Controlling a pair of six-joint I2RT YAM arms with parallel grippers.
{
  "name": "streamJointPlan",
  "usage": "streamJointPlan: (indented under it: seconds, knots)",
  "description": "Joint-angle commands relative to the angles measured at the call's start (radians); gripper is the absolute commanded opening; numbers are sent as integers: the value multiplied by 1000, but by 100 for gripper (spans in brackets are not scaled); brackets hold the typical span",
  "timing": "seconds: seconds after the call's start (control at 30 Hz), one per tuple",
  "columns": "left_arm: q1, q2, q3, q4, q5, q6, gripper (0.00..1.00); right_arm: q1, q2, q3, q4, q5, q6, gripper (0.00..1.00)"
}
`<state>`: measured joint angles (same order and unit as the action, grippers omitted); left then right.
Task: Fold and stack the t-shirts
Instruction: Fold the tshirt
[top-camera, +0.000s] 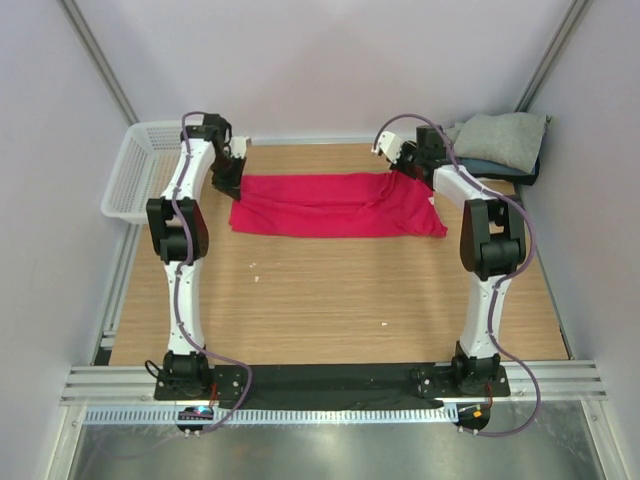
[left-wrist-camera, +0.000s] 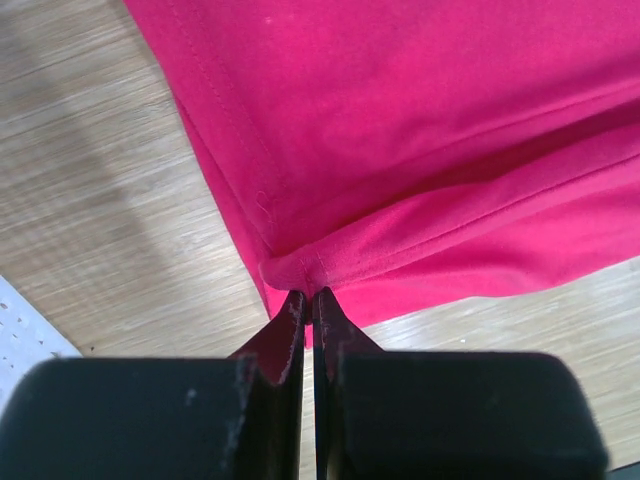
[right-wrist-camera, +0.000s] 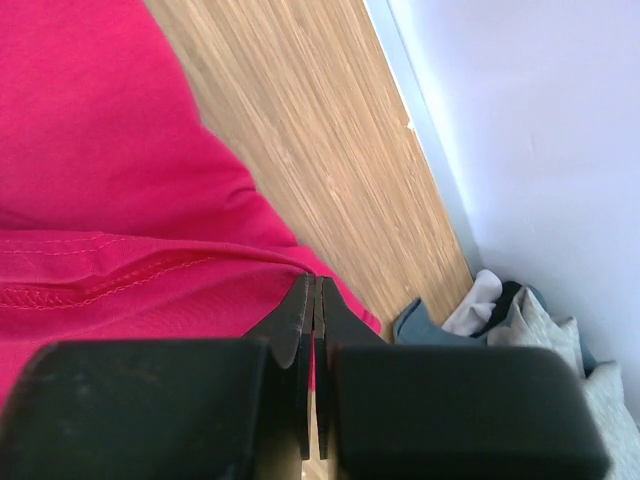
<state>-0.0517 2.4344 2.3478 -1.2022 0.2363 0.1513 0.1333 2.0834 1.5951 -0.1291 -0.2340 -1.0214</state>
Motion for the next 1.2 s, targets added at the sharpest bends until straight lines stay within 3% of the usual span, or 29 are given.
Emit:
streamJointPlan:
  seconds: [0.0,0.37,0.77,0.8,0.87,0.9,1.03,1.17]
  knots:
    - [6,-17,33,33,-48,-24,0,0,26,104,29,10,-11,1]
    - [12,-72,47,58,-84,-39,0,-1,56,140,63,33,9,1]
    - [10,-23,80,87,-167,-56,0,-1,158,235,68,71,23,2]
    - [10,-12,85,90,-195,-64,1,0,162,233,83,79,26,1]
    - [7,5,93,99,-225,-71,15,2,184,246,86,100,30,1]
    - [6,6,93,104,-257,-82,32,3,185,246,106,113,58,1]
    - [-22,-40,94,110,-272,-67,43,9,147,236,181,174,181,39]
    - [-46,-118,78,121,-239,-78,45,14,29,204,184,179,277,45]
